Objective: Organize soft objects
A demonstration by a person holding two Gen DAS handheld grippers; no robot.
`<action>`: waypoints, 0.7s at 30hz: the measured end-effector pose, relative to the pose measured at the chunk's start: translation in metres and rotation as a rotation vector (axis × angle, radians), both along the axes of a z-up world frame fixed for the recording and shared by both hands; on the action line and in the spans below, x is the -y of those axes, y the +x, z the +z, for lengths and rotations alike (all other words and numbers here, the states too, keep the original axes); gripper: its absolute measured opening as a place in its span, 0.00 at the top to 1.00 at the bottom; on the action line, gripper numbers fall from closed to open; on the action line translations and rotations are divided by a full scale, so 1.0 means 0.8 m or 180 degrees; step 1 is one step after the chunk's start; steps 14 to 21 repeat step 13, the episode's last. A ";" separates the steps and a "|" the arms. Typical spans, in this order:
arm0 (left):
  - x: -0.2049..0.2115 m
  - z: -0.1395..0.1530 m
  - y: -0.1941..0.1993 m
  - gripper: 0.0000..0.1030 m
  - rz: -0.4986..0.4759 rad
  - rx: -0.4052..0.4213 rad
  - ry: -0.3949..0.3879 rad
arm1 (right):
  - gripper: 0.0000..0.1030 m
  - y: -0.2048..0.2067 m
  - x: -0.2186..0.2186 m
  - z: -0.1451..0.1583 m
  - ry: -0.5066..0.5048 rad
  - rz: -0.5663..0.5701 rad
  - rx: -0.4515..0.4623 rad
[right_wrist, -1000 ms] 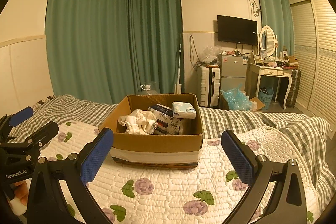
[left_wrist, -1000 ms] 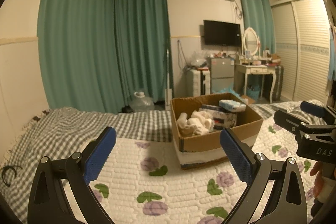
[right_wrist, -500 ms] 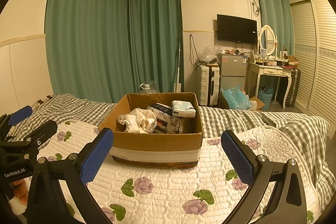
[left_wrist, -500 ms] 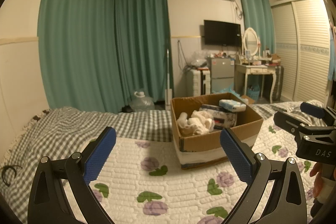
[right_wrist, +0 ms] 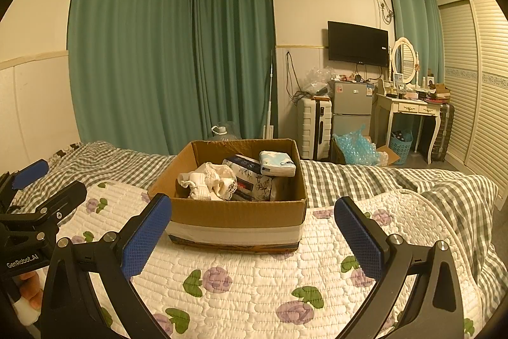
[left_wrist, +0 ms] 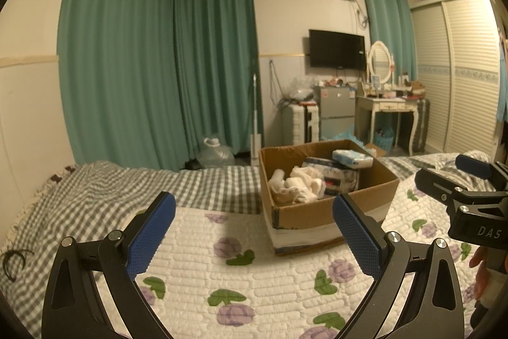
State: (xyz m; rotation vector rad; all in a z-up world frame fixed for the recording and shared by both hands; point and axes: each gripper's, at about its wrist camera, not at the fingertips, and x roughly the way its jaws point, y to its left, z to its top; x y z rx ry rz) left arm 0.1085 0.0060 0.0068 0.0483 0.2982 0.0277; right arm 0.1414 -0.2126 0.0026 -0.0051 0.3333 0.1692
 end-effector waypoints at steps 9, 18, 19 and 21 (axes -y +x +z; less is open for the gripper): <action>-0.001 0.000 0.000 0.02 0.0001 0.0006 -0.0004 | 0.00 -0.001 0.001 -0.002 0.0003 -0.0010 -0.0008; -0.001 0.000 -0.001 0.02 -0.0002 -0.0001 -0.0027 | 0.00 0.001 0.000 -0.003 0.0003 -0.0002 -0.0027; -0.001 0.000 -0.001 0.02 -0.0002 -0.0001 -0.0027 | 0.00 0.001 0.000 -0.003 0.0003 -0.0002 -0.0027; -0.001 0.000 -0.001 0.02 -0.0002 -0.0001 -0.0027 | 0.00 0.001 0.000 -0.003 0.0003 -0.0002 -0.0027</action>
